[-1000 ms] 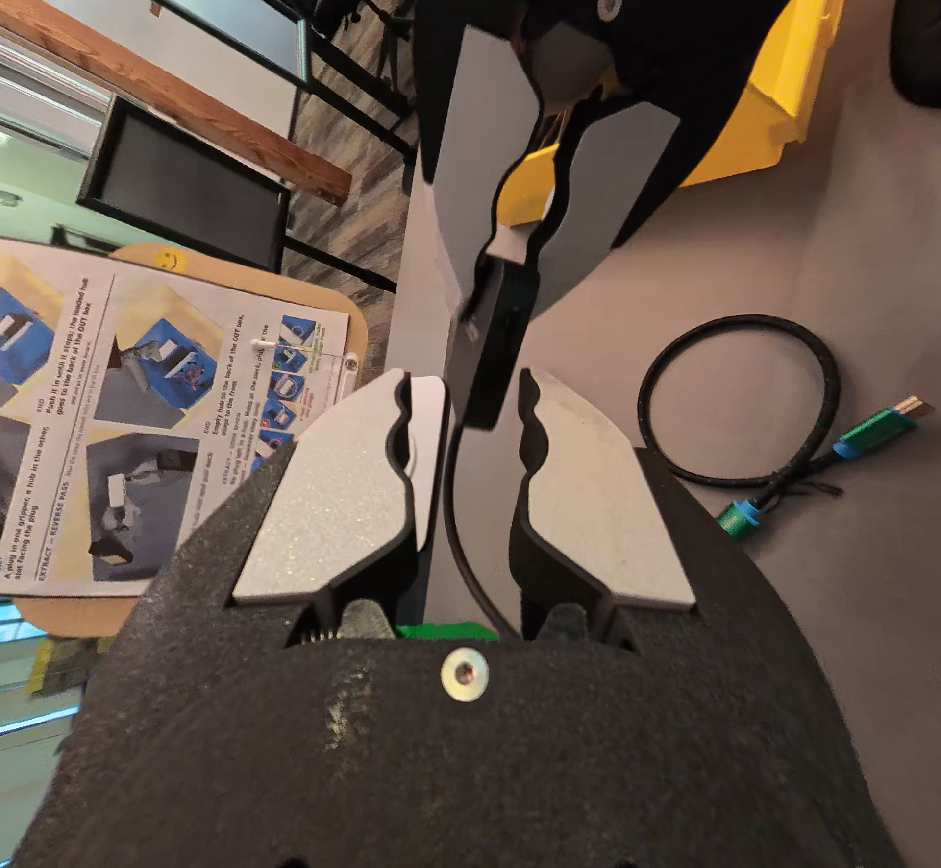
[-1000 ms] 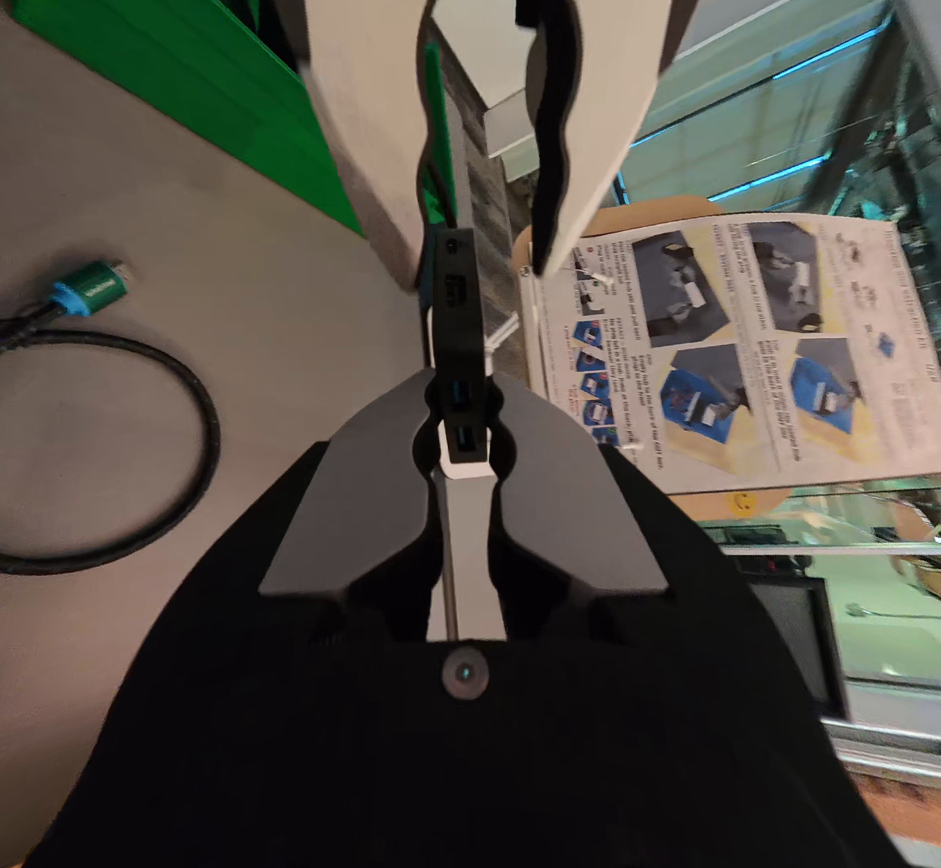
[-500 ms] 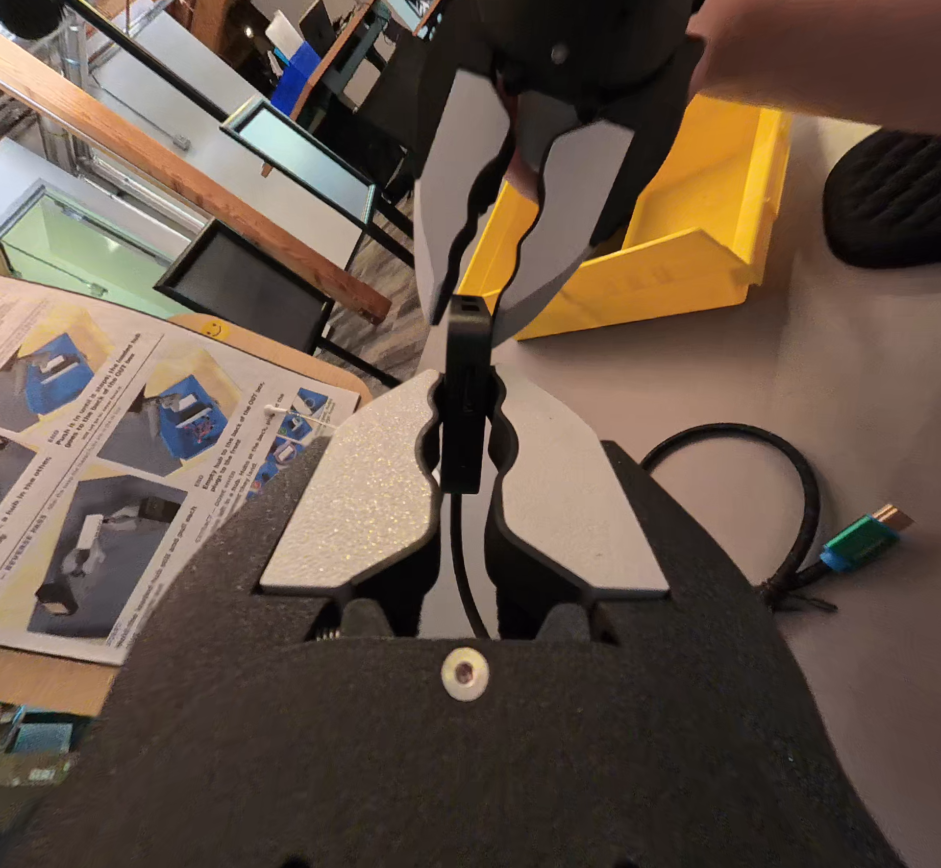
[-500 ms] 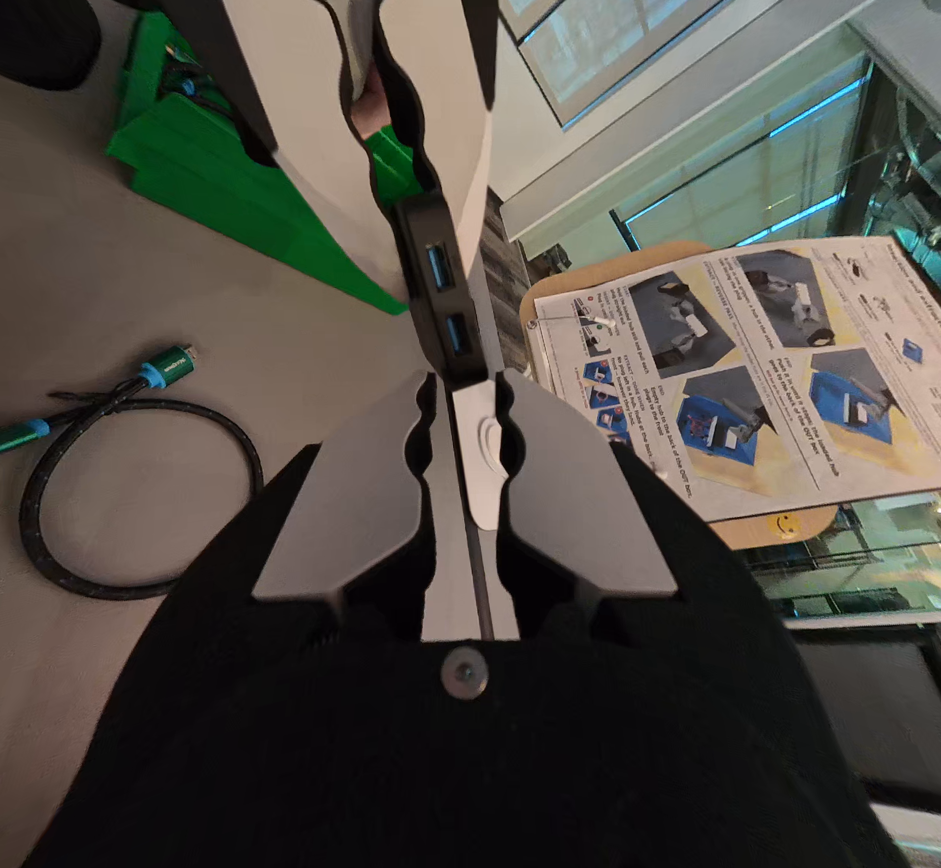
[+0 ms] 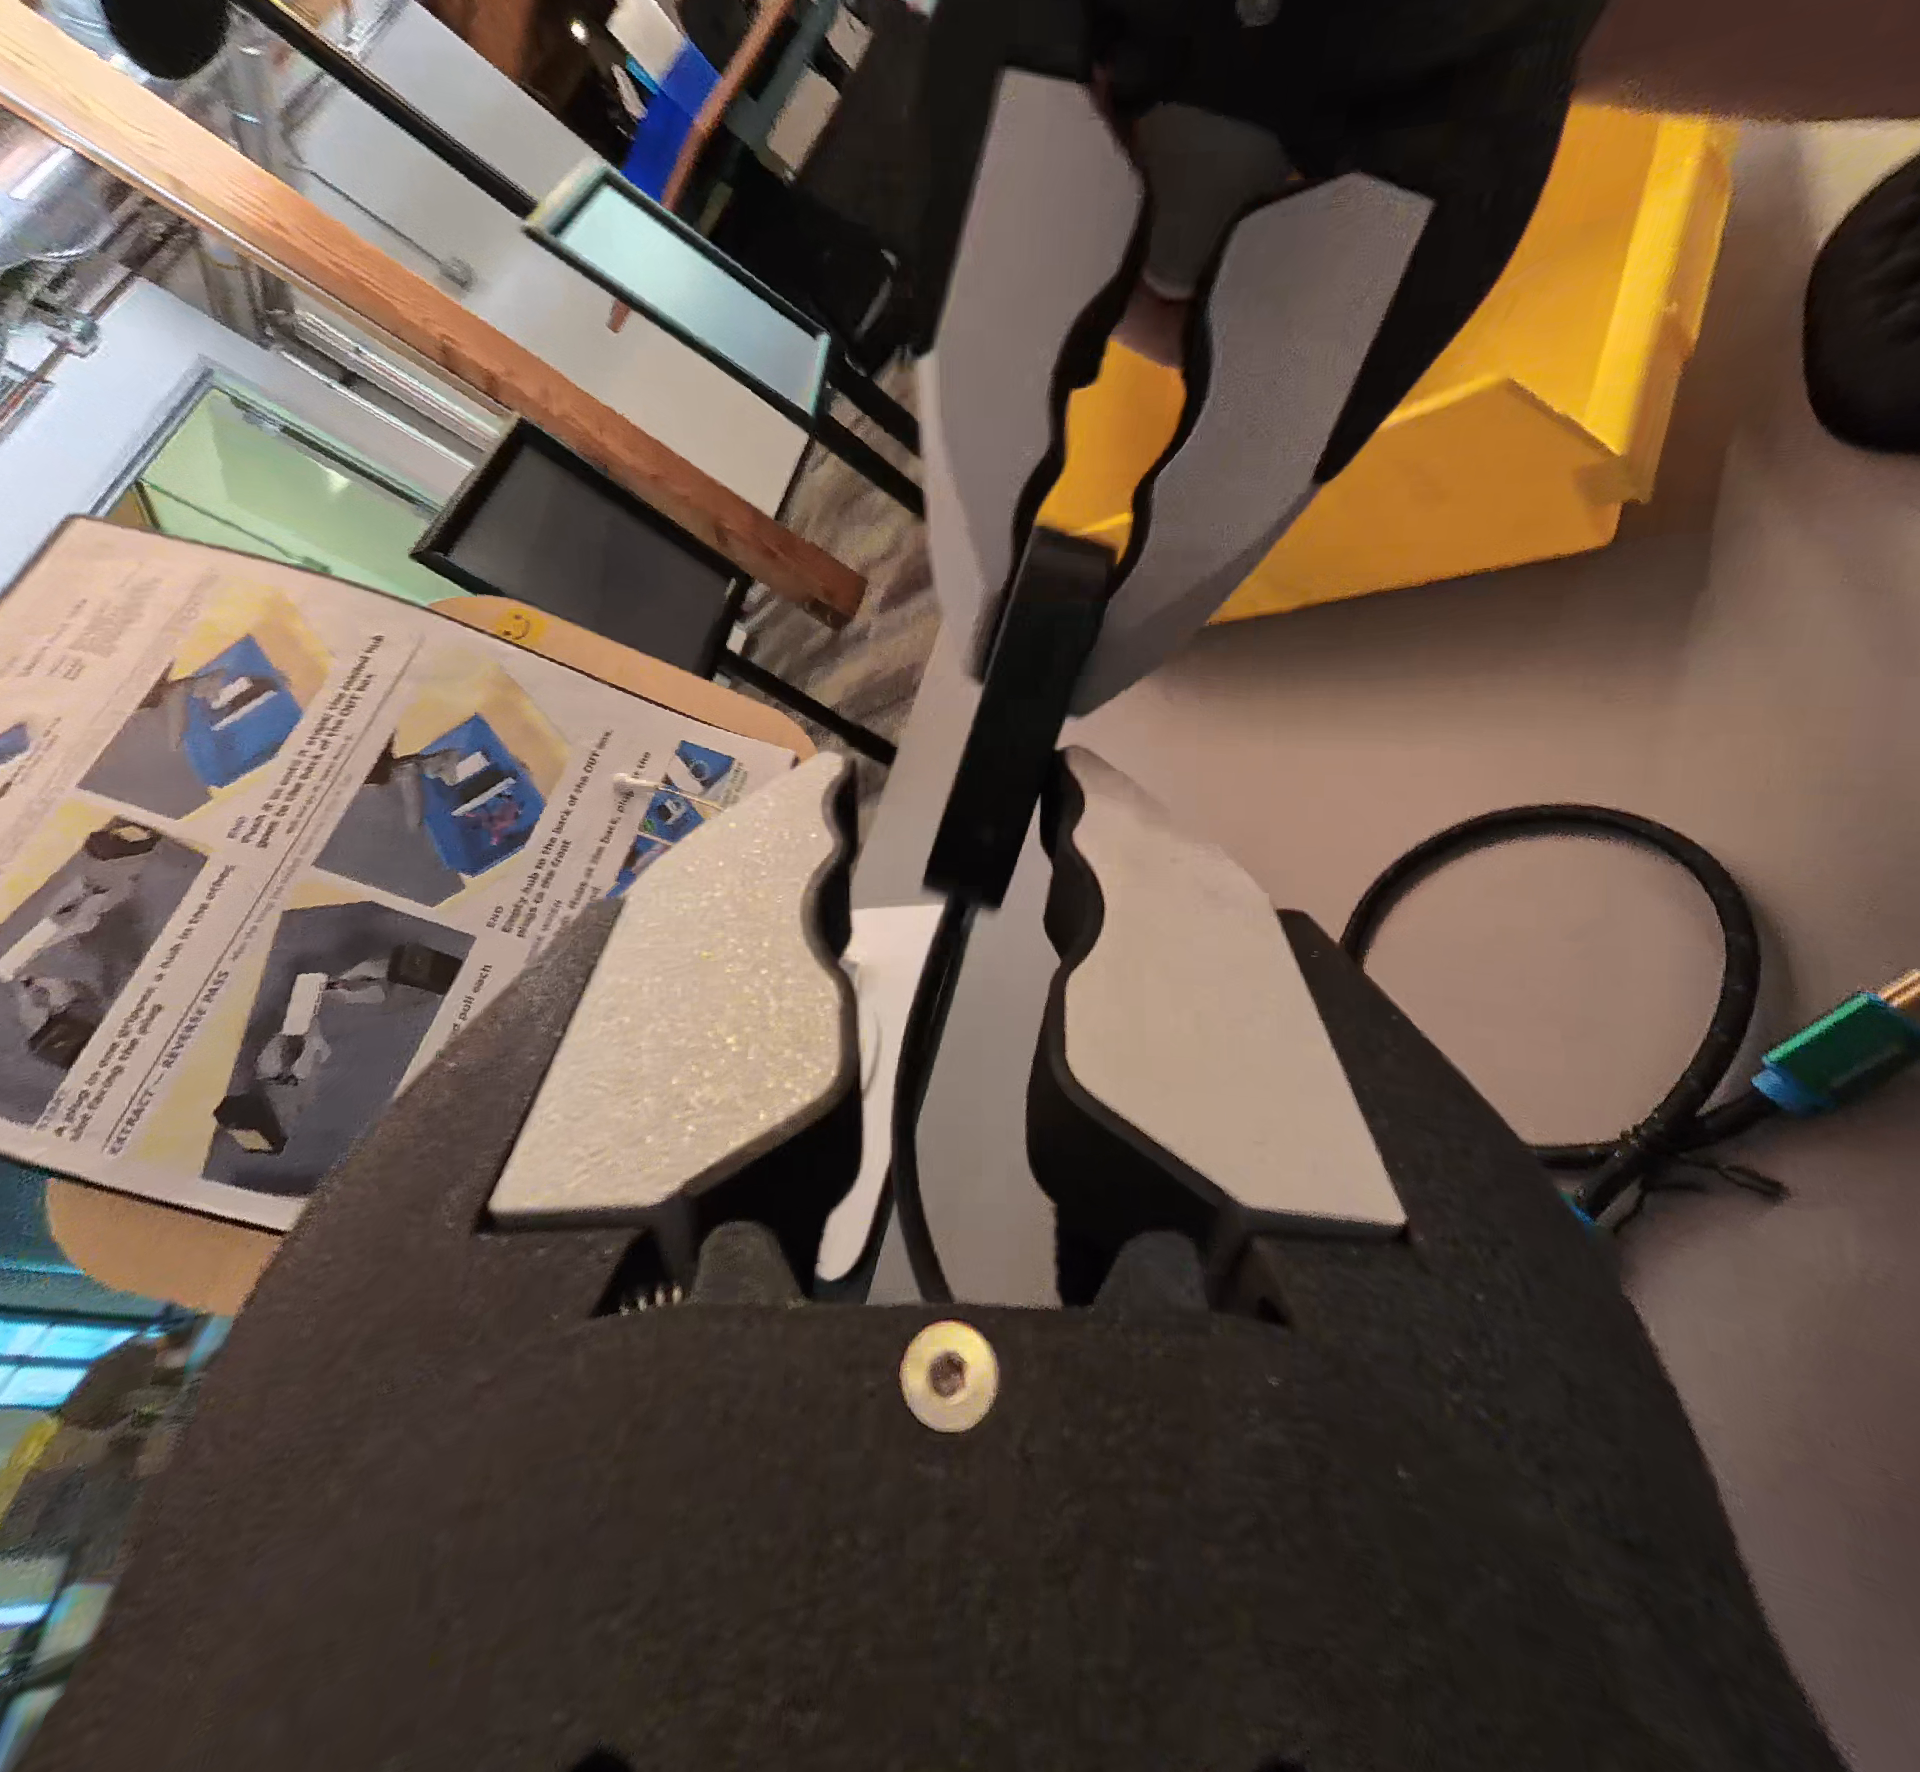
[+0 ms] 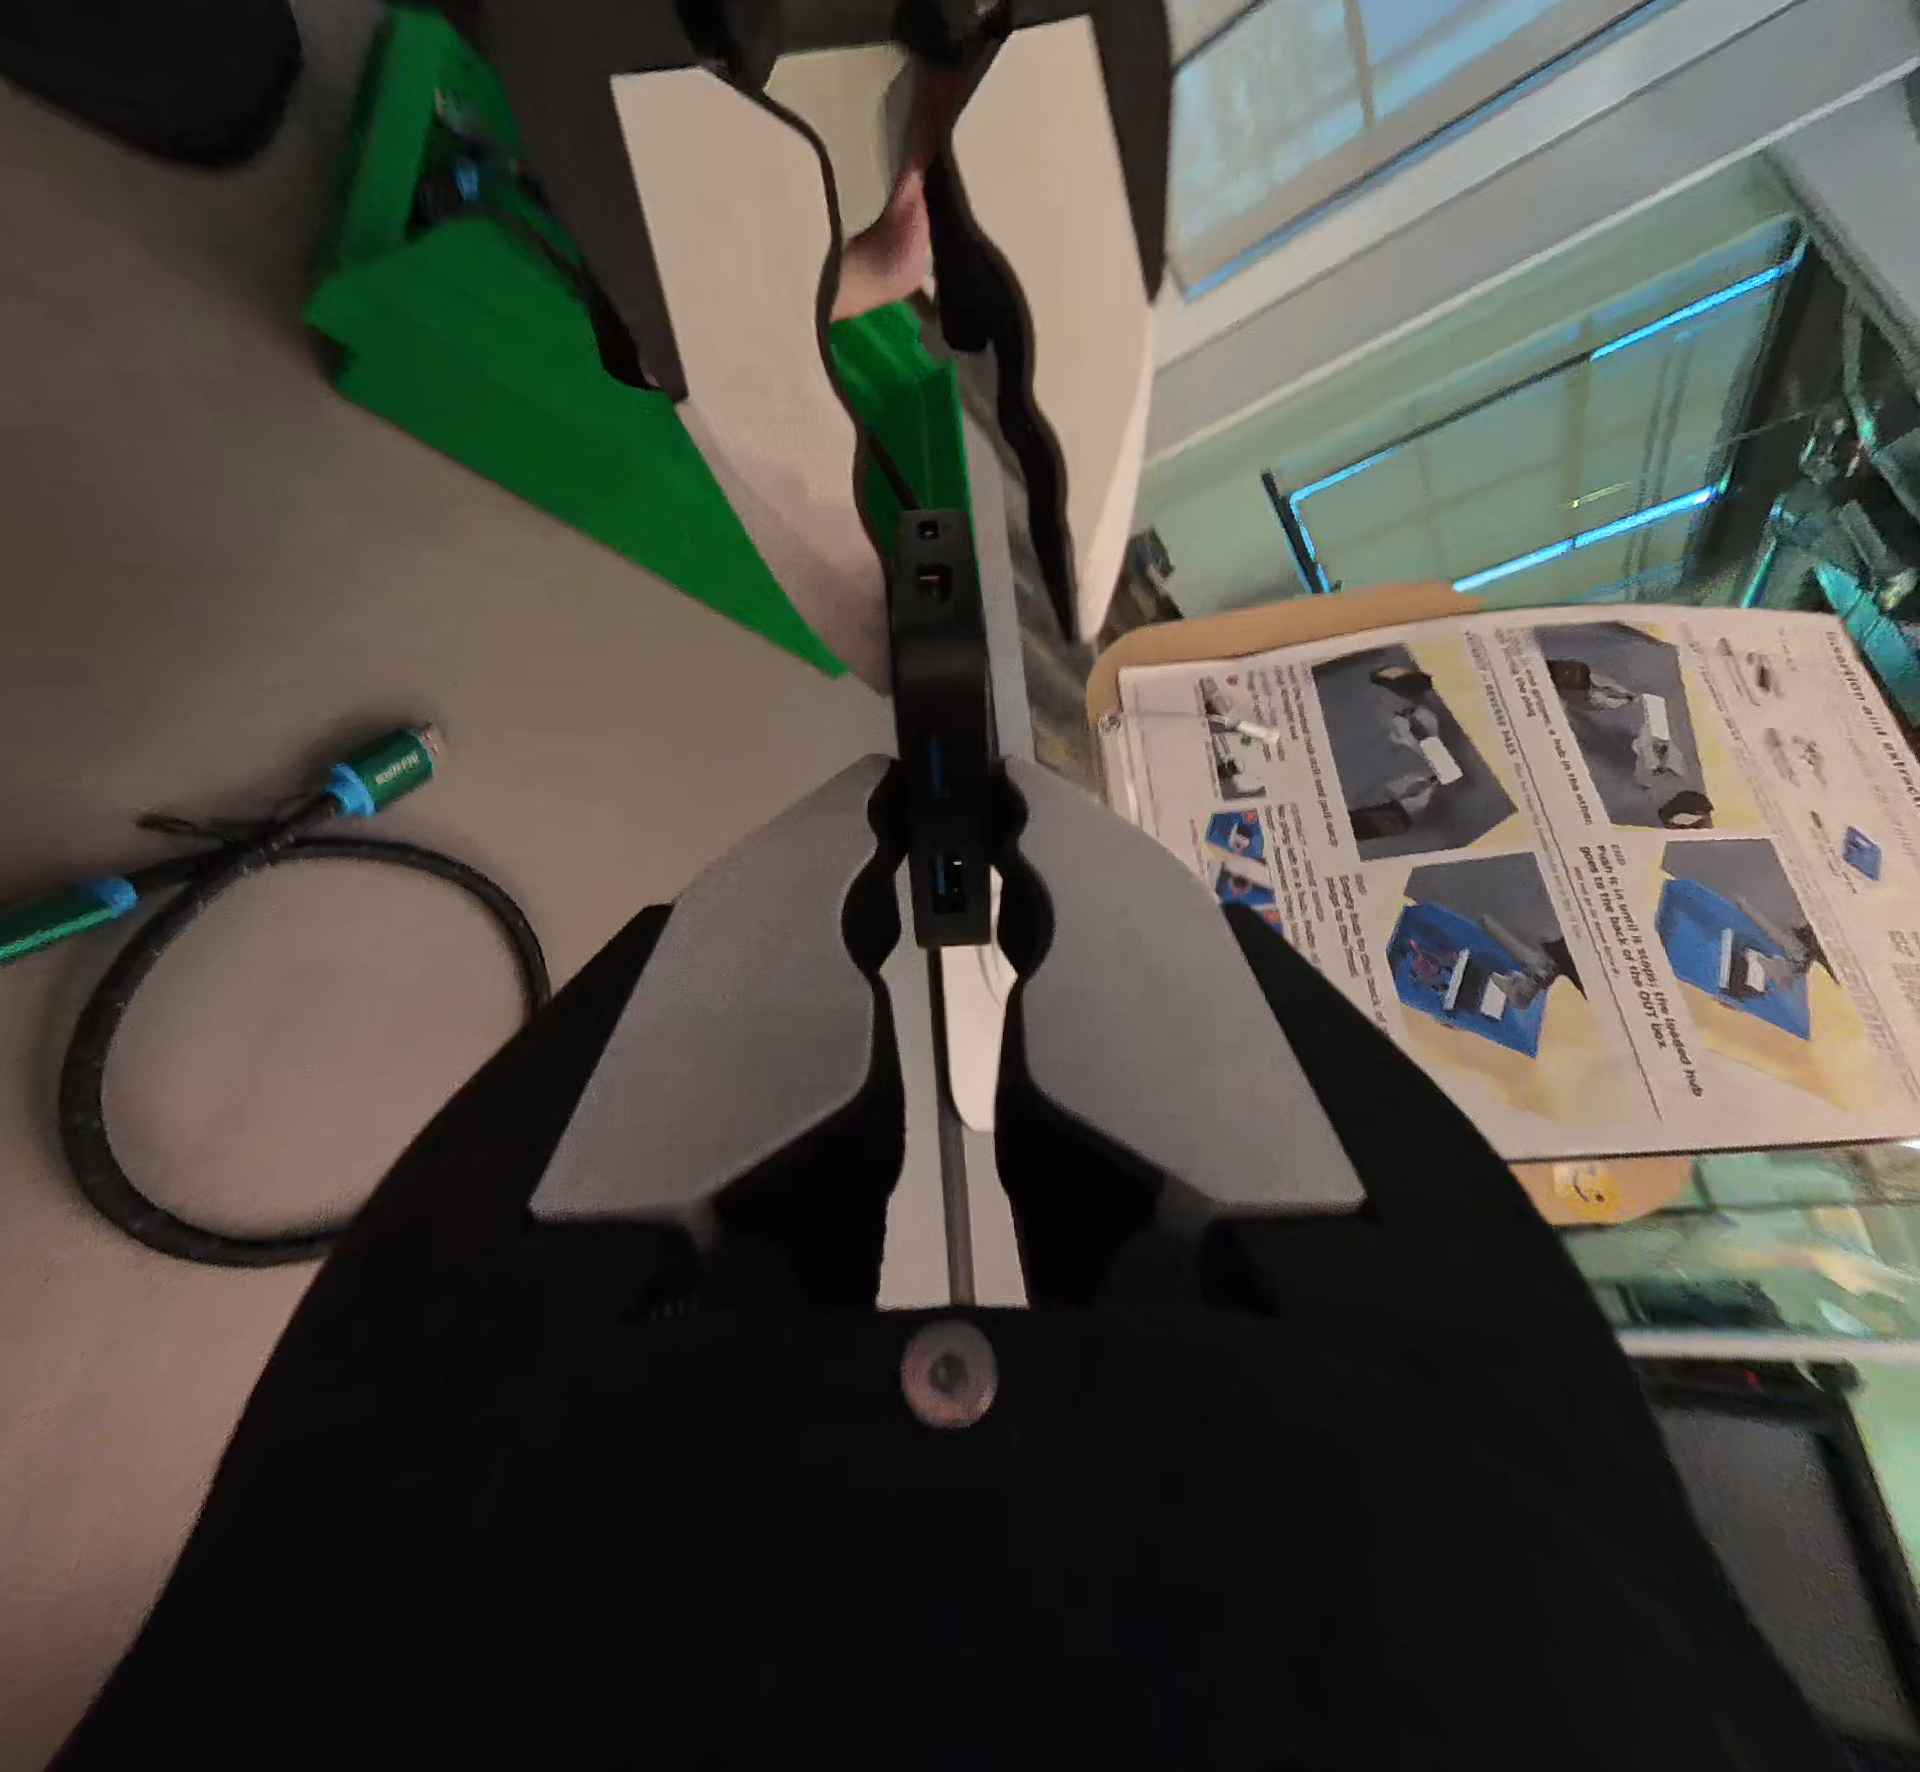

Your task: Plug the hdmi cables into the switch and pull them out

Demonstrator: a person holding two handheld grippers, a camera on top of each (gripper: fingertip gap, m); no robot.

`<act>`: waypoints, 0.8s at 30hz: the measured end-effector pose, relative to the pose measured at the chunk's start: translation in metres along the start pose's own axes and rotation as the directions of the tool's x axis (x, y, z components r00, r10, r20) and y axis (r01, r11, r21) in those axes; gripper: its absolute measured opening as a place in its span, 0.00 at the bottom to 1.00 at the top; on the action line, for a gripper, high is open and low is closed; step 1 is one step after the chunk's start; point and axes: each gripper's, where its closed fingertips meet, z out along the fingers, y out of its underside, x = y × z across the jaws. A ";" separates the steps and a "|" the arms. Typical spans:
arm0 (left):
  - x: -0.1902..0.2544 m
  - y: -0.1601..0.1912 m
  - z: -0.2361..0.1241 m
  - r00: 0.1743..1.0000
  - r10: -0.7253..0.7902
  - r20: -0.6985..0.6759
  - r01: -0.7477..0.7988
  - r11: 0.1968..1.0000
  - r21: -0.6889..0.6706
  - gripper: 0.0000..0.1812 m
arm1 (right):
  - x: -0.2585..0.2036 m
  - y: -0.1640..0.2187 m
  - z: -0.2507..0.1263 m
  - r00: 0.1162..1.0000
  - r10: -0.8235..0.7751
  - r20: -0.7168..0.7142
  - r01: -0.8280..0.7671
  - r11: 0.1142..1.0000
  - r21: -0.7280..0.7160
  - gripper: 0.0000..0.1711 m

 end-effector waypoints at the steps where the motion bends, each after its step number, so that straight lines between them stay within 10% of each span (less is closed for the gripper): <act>1: -0.004 -0.003 -0.005 1.000 -0.031 -0.001 0.031 0.999 0.033 0.19 | 0.004 -0.004 -0.005 1.000 0.017 -0.007 -0.016 0.999 0.047 0.08; 13: -0.033 -0.047 -0.067 0.908 -0.341 -0.243 0.416 0.806 0.421 0.11 | 0.007 -0.027 -0.031 0.992 0.113 0.062 -0.127 0.933 0.335 0.08; 24: -0.034 0.002 -0.046 0.975 -0.218 -0.039 0.222 0.962 0.157 0.18 | 0.009 -0.032 -0.053 0.963 0.206 0.174 -0.265 0.842 0.471 0.08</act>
